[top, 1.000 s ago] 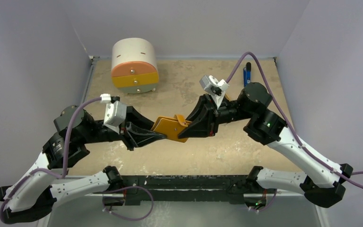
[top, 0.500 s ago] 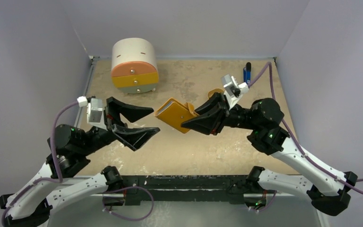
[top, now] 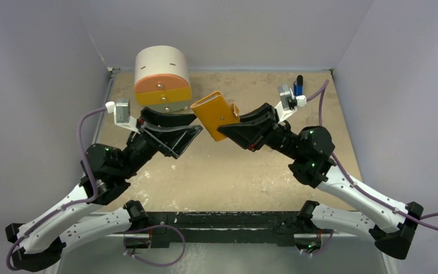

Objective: Put the credit cards into the card holder
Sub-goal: Close the card holder.

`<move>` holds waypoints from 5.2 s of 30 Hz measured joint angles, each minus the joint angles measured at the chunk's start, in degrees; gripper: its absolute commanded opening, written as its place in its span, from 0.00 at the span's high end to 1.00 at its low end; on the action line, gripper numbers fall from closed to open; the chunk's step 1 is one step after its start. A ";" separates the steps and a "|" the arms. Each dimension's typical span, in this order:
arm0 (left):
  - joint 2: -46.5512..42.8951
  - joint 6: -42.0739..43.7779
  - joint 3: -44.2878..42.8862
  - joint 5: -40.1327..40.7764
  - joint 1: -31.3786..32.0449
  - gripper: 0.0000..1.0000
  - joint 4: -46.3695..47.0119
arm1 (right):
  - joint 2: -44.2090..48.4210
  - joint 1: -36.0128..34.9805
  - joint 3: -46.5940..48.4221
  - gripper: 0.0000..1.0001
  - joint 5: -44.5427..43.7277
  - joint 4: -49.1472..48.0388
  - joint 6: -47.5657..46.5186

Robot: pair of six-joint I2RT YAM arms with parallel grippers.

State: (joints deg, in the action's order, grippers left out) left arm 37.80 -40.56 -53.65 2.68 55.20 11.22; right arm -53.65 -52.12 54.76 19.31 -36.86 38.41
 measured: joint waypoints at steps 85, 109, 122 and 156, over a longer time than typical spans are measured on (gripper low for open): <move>-3.13 -7.34 -0.20 26.71 0.00 1.00 -32.04 | 6.05 0.00 15.41 0.05 -39.28 57.75 -6.80; 2.84 -13.94 3.67 10.45 0.00 1.00 -23.08 | 1.03 0.00 6.16 0.53 -15.58 43.41 -2.29; 2.67 -13.92 3.67 9.46 0.00 1.00 -22.88 | 0.76 0.00 6.19 0.60 -21.46 44.78 -1.77; 1.31 -13.94 4.07 8.61 0.00 1.00 -22.84 | -0.61 0.00 6.19 0.74 -22.84 45.51 -0.70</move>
State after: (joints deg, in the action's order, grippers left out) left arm 39.11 -54.50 -49.58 11.29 55.20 -11.62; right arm -54.26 -52.12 60.95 -3.53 8.64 37.71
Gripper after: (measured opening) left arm 0.156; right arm 0.267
